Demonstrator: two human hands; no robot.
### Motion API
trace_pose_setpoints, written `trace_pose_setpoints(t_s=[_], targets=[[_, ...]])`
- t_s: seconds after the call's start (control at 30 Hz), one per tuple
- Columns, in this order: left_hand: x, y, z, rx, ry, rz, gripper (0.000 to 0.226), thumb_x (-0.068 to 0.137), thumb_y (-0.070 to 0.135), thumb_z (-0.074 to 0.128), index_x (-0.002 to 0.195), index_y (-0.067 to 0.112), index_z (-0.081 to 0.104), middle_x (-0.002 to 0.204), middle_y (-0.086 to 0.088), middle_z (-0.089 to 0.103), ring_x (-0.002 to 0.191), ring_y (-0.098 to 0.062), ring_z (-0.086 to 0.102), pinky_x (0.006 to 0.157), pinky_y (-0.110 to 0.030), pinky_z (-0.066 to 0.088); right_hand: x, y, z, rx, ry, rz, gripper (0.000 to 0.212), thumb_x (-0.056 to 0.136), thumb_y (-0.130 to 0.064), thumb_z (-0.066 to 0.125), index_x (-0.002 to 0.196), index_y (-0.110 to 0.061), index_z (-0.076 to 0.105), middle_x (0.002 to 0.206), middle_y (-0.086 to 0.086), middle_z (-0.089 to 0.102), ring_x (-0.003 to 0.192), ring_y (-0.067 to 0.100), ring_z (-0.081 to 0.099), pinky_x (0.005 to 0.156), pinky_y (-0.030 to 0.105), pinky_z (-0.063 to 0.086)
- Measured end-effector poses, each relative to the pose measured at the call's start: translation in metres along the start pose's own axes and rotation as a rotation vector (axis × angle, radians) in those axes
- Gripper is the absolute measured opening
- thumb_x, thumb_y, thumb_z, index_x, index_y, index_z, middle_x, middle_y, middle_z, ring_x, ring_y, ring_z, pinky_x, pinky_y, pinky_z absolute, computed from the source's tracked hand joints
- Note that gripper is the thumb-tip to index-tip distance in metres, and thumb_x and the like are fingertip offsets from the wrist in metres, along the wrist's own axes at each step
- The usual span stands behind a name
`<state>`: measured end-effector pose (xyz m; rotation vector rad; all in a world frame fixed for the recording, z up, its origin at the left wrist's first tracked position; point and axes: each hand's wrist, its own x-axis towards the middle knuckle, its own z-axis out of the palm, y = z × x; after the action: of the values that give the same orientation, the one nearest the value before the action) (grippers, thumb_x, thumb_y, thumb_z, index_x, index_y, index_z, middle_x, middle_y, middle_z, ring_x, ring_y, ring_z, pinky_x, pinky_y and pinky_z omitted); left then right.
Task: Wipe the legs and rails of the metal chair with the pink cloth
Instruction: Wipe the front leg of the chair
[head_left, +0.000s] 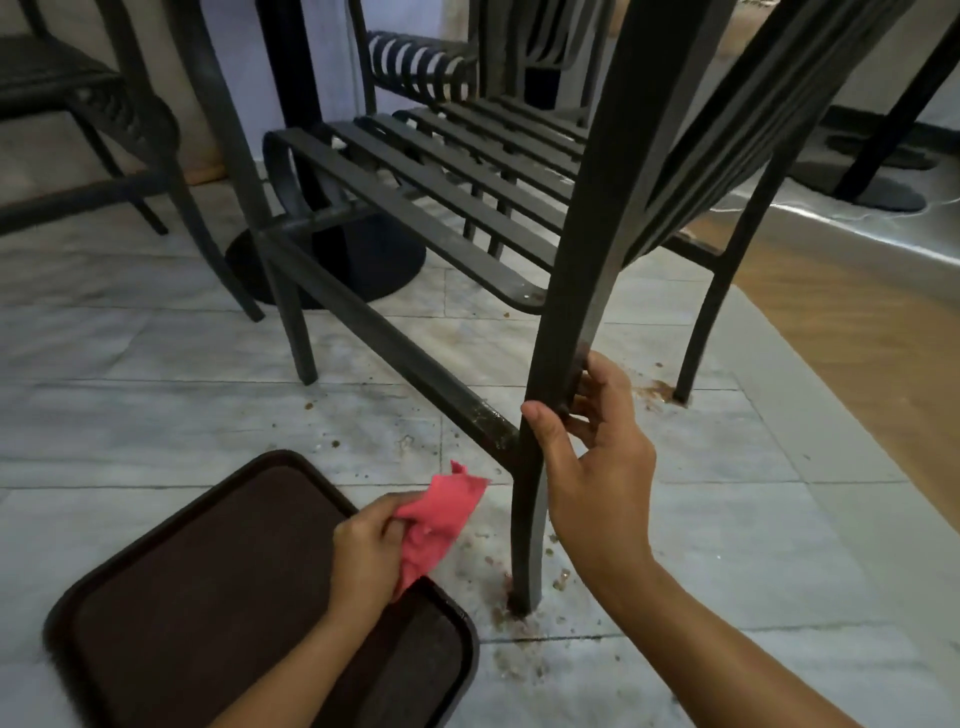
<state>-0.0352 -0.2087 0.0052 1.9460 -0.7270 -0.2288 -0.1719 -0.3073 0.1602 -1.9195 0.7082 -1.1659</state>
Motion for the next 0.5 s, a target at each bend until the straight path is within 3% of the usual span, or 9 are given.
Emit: trace_pose_setpoints(t_s=[0.07,0.17,0.37,0.5], targets=[[-0.007,0.012,-0.018,-0.085,0.126,-0.074,0.032,0.079,-0.012,0.056,0.093,0.011,0.074,0.073,0.024,0.065,0.071,0.016,0.060,0.064,0.001,0.041,0.001,0.000,-0.001,0.017,-0.011,-0.005,0.048,0.085,-0.015,0.063,0.104,-0.051,0.038,0.094,-0.036,0.051,0.091,-0.013,0.055,0.074,0.001,0.041],[-0.011,0.038,-0.037,-0.212,0.250,-0.125,0.031,0.082,-0.006,0.055,0.093,0.017,0.073,0.074,0.016,0.068,0.070,-0.005,0.064,0.060,-0.003,0.044,0.002,0.002,-0.002,0.030,-0.026,-0.009,0.043,0.086,-0.018,0.063,0.104,-0.048,0.039,0.095,-0.034,0.051,0.090,-0.011,0.056,0.073,0.001,0.042],[-0.002,0.101,-0.062,-0.398,0.415,-0.044,0.023,0.086,-0.003,0.056,0.098,0.010,0.070,0.079,0.007,0.067,0.064,0.007,0.061,0.061,-0.008,0.048,0.001,0.008,-0.002,0.034,-0.032,-0.028,0.038,0.087,-0.022,0.061,0.121,-0.023,0.045,0.098,-0.021,0.056,0.091,0.001,0.058,0.075,0.007,0.045],[0.008,0.143,-0.070,-0.410,0.451,0.040,0.030,0.086,0.000,0.056,0.086,0.027,0.069,0.072,0.013,0.066,0.063,0.007,0.060,0.060,-0.009,0.047,0.002,0.007,-0.004,0.055,-0.048,-0.034,0.038,0.088,-0.020,0.061,0.122,-0.021,0.045,0.105,-0.005,0.061,0.091,0.007,0.058,0.077,0.016,0.049]])
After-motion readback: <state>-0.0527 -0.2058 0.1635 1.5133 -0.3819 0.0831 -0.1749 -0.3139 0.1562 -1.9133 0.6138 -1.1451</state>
